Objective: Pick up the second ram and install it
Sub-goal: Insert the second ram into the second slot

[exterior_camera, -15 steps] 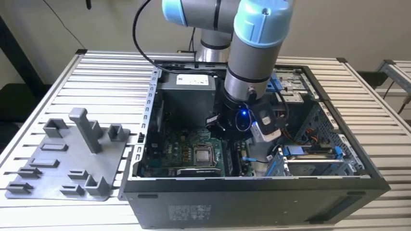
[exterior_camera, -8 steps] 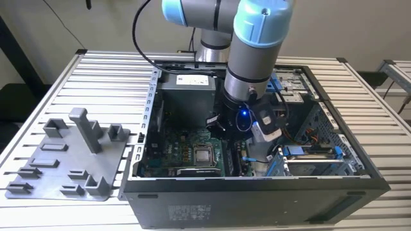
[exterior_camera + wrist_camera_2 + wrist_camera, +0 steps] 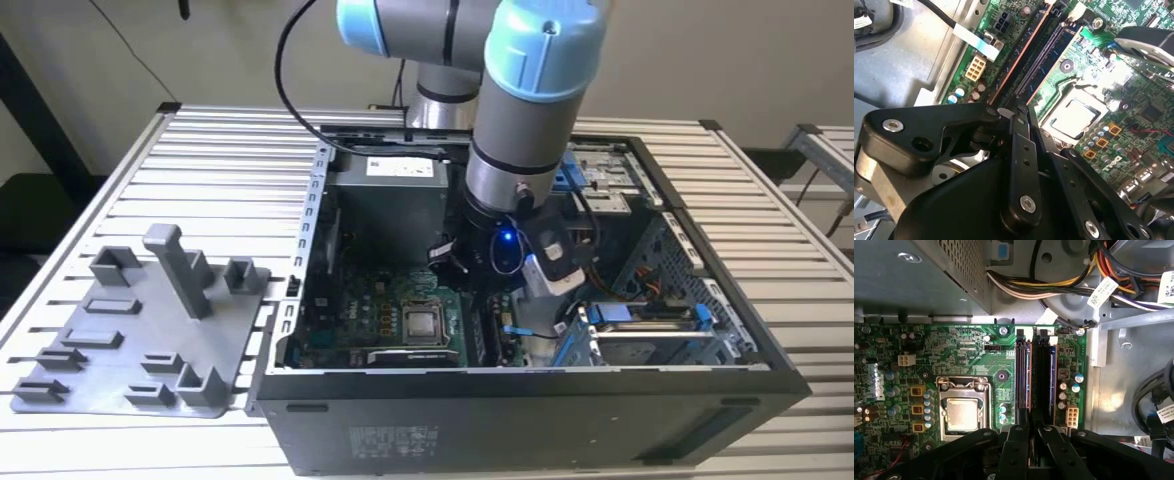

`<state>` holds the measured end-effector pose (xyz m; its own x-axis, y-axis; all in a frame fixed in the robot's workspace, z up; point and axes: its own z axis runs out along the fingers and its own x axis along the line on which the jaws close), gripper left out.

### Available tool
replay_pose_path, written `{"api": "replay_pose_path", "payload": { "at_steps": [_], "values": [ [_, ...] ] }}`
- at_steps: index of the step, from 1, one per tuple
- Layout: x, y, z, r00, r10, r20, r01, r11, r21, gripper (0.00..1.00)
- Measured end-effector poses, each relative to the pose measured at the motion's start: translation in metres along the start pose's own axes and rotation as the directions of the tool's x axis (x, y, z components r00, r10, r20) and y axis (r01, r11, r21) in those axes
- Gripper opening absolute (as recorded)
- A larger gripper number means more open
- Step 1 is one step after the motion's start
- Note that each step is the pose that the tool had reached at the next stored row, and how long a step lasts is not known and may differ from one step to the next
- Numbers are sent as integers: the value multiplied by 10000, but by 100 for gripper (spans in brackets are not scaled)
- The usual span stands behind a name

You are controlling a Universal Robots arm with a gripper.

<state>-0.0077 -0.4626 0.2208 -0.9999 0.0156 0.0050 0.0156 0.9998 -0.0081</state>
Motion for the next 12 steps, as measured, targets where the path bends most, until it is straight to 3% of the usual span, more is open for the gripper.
{"api": "replay_pose_path", "payload": {
  "at_steps": [12],
  "values": [
    [0, 0, 28, 10000, 0, -1, 0, 10000, -3, 14]
  ]
}}
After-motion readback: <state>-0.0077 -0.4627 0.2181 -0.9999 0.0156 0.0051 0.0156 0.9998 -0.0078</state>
